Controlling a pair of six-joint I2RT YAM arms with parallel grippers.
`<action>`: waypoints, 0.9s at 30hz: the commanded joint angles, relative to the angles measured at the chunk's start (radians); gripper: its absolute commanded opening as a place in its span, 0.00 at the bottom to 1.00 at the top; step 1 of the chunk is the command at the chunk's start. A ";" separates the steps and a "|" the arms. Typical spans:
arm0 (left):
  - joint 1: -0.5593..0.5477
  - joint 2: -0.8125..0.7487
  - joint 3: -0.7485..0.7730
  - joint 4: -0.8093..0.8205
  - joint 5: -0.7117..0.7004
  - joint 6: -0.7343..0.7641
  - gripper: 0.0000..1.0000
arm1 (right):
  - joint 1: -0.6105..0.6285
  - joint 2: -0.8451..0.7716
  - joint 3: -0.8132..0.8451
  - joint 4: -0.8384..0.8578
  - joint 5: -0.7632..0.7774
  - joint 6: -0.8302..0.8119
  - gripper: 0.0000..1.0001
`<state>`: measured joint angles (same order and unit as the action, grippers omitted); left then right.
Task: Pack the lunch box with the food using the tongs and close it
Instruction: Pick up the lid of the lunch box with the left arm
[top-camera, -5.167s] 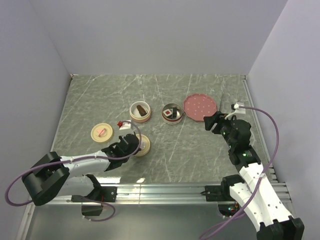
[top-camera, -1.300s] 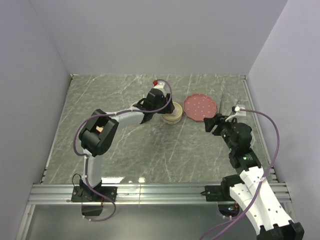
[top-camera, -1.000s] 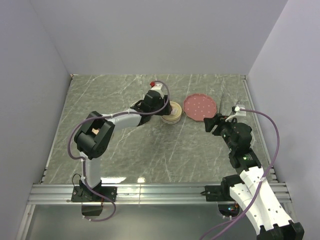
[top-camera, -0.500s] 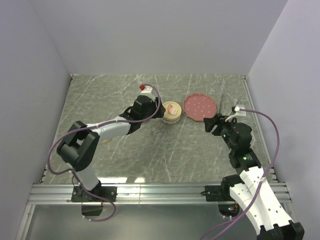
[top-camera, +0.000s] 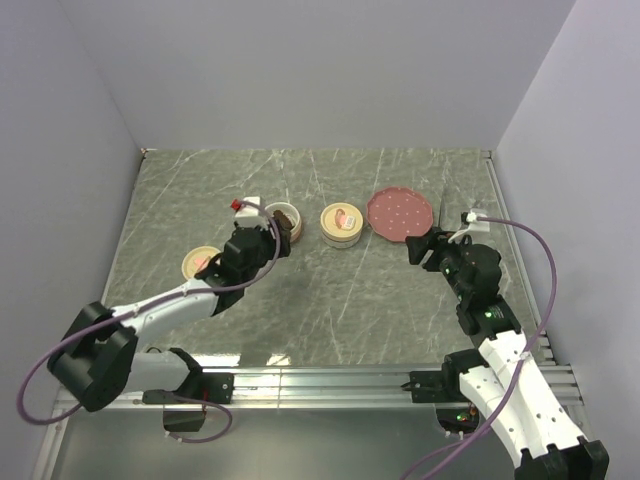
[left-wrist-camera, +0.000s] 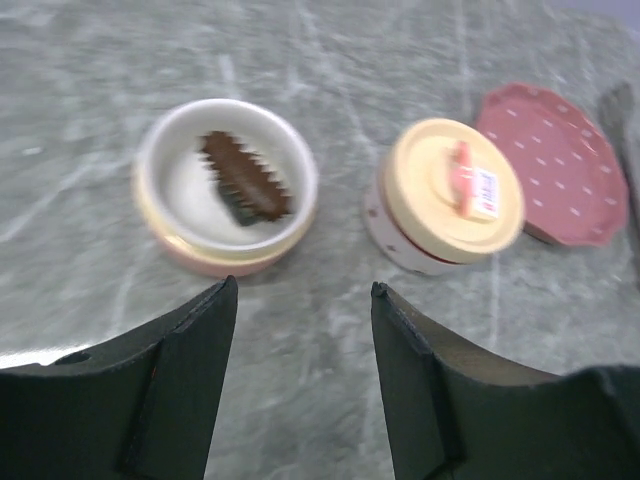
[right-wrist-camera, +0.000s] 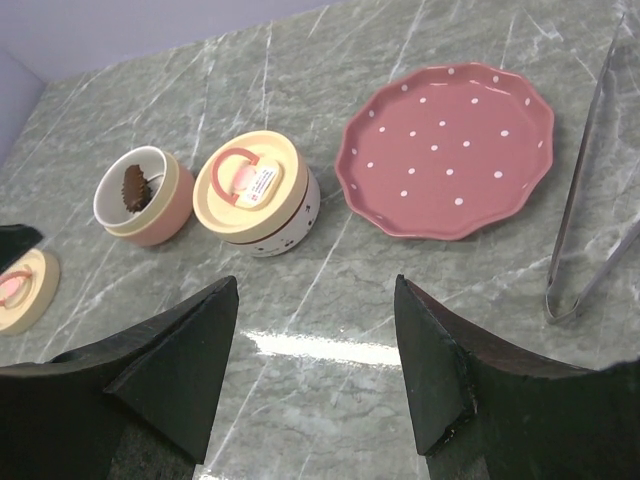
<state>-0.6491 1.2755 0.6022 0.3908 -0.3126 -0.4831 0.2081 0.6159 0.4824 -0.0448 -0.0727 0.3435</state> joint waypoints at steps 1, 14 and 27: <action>0.003 -0.090 -0.041 -0.082 -0.216 -0.020 0.62 | 0.011 0.005 -0.001 0.042 -0.007 -0.005 0.71; 0.127 -0.217 -0.085 -0.458 -0.554 -0.195 0.66 | 0.014 0.010 -0.002 0.042 -0.041 -0.001 0.71; 0.322 -0.174 -0.050 -0.494 -0.421 -0.183 0.67 | 0.014 -0.002 -0.004 0.042 -0.042 -0.003 0.71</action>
<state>-0.3576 1.0809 0.5041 -0.0959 -0.8021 -0.6743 0.2138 0.6270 0.4824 -0.0444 -0.1066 0.3435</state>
